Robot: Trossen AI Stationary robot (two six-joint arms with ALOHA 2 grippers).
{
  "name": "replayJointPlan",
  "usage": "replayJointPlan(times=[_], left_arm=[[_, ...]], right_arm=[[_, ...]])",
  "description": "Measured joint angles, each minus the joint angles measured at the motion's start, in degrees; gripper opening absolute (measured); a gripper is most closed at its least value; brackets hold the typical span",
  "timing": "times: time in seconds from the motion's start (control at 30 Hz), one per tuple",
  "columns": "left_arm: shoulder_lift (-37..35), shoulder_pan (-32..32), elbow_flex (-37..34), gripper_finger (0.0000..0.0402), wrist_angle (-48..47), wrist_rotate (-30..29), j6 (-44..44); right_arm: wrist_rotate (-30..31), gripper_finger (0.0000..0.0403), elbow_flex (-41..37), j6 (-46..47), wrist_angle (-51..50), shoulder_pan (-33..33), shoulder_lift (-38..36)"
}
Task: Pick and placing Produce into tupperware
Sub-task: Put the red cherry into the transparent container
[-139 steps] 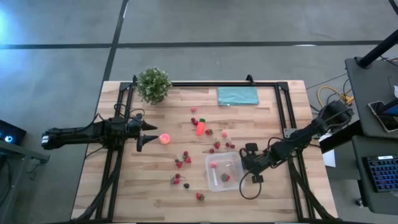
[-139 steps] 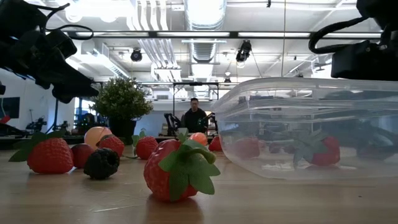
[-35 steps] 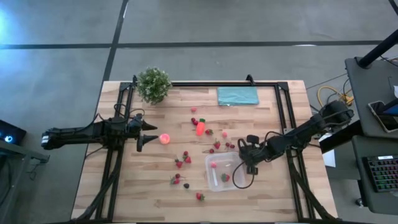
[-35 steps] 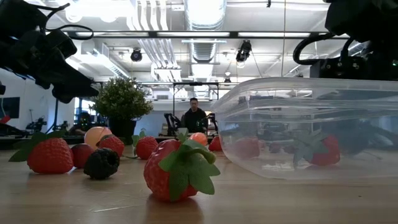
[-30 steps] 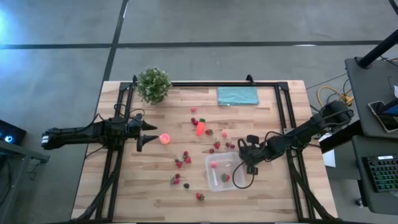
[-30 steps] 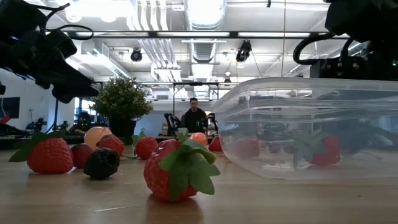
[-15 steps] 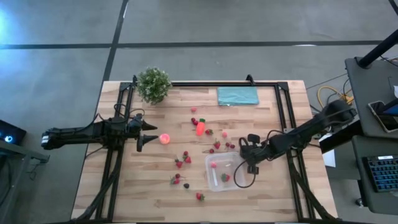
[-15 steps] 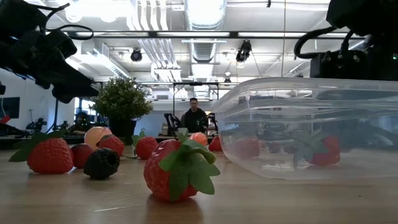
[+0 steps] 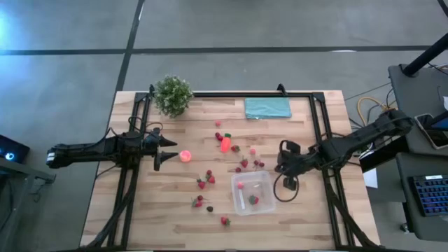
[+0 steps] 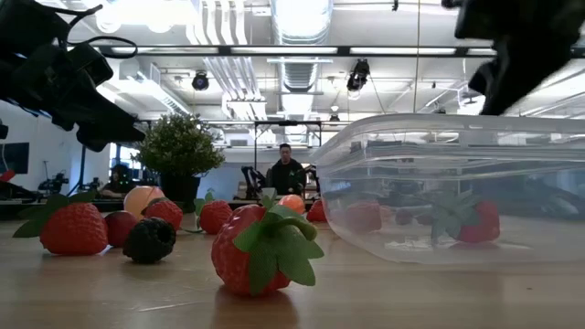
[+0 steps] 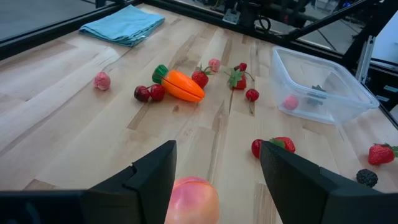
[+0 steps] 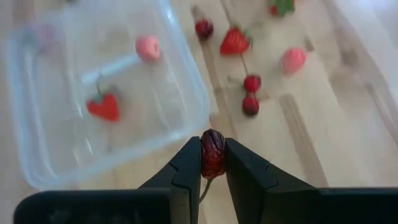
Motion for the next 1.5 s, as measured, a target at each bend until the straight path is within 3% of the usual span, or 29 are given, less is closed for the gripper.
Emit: replayJointPlan(times=[0.17, 0.57, 0.87, 1.2, 1.33, 1.5], left_arm=[[0.0, 0.0, 0.0, 0.0217, 0.0, 0.0, 0.0], [0.0, 0.0, 0.0, 0.0217, 0.0, 0.0, 0.0], [0.1, 0.0, 0.0, 0.0217, 0.0, 0.0, 0.0], [0.0, 0.0, 0.0, 0.0217, 0.0, 0.0, 0.0], [0.0, 0.0, 0.0, 0.0217, 0.0, 0.0, 0.0], [0.0, 0.0, 0.0, 0.0217, 0.0, 0.0, 0.0]], right_arm=[[-1.0, 0.0059, 3.6, 1.7, 0.0, -1.9, 0.0], [-12.0, 0.0059, 8.5, -3.8, 5.0, -2.3, 8.3], [-13.6, 0.0059, 8.8, 2.2, 17.6, -2.2, 20.8], [-15.3, 0.0061, 16.3, 2.5, 12.6, -1.9, 35.2], [-14.7, 0.0092, 20.3, 1.1, 8.8, -1.9, 38.6], [-13.0, 0.0166, 25.5, 0.0, 2.1, -1.9, 41.6]])
